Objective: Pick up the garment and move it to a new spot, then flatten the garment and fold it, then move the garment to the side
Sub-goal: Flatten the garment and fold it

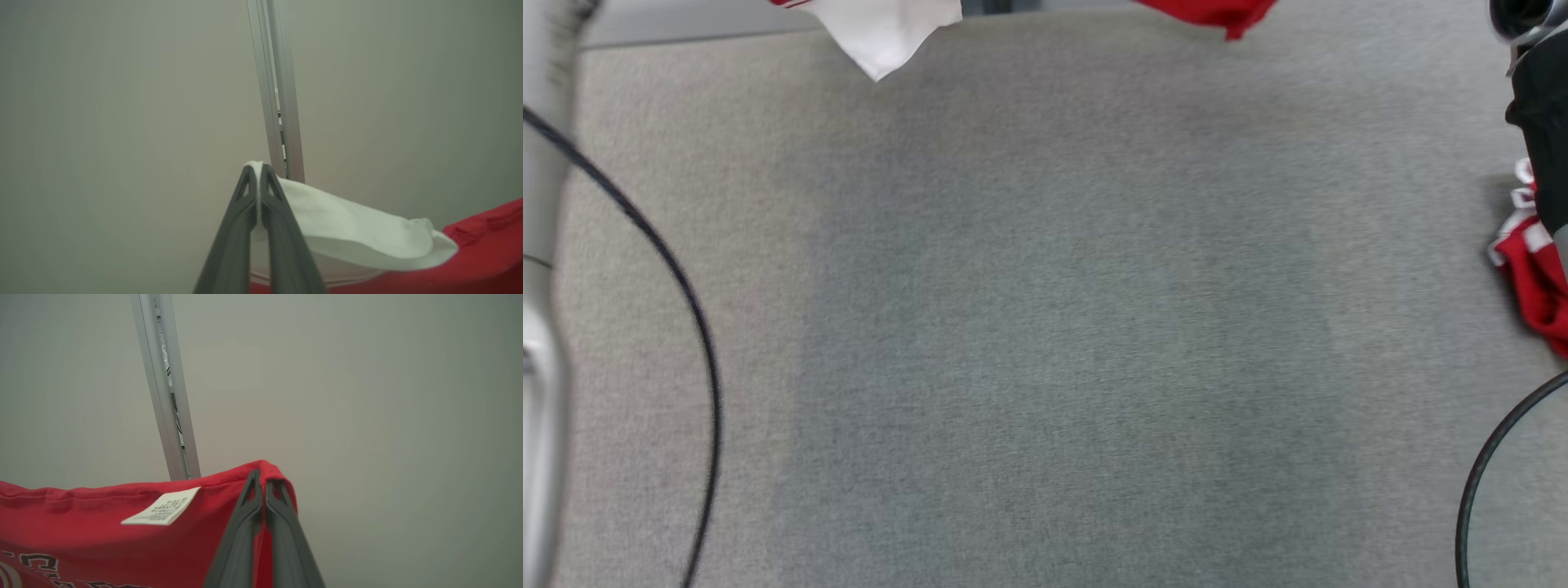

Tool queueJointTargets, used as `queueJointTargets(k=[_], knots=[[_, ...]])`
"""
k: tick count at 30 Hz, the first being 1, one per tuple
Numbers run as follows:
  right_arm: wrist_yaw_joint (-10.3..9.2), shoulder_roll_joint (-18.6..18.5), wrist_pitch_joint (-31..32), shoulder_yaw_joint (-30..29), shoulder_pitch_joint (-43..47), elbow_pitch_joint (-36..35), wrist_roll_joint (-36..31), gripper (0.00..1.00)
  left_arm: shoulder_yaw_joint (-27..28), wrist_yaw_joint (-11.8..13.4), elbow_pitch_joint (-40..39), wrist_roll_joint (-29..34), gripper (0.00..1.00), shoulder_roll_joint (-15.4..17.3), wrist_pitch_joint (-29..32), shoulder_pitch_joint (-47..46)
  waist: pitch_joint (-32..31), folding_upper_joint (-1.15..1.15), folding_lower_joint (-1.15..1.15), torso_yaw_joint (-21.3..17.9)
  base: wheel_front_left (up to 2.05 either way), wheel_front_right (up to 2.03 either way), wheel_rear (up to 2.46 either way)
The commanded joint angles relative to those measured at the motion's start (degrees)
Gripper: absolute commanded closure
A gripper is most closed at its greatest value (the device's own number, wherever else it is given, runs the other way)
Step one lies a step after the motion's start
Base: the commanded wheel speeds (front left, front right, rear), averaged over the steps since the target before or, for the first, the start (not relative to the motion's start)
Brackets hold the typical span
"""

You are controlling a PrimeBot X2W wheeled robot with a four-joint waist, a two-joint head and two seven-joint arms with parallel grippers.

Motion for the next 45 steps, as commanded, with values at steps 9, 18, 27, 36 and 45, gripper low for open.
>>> queueJointTargets(k=[9,18,27,36,45], knots=[[0.03,-1.43,-1.99,5.67,11.23,-0.55,7.01,1.0,3.93,0.41,-0.81,-4.61,1.0,-2.74,-4.09,16.1,3.67,0.0,0.0,3.65,0.0,0.0,0.0],[0.02,-6.08,-2.47,11.31,35.06,-15.66,20.22,1.0,10.86,3.51,-27.89,0.32,1.0,-1.39,-4.05,49.8,1.31,0.0,0.0,3.87,0.0,0.0,0.0],[0.02,-9.73,-2.5,9.99,58.34,-28.18,25.21,1.0,9.99,7.15,-48.1,0.45,1.0,2.16,1.53,78.23,-4.93,0.0,0.0,3.48,0.0,0.0,0.0],[0.02,-14.08,1.93,3.89,75.83,-39.29,24.51,1.0,9.97,13.97,-75.29,-2.27,1.0,8.48,20.13,97.75,-10.09,0.0,0.0,4.45,0.0,0.0,0.0],[0.01,-11.13,11.87,-6.26,90.87,-51.19,18.13,1.0,9.87,17.39,-88.32,-3.35,1.0,13.75,31.31,107.44,-13.29,0.0,0.0,5.53,0.0,0.0,0.0]])
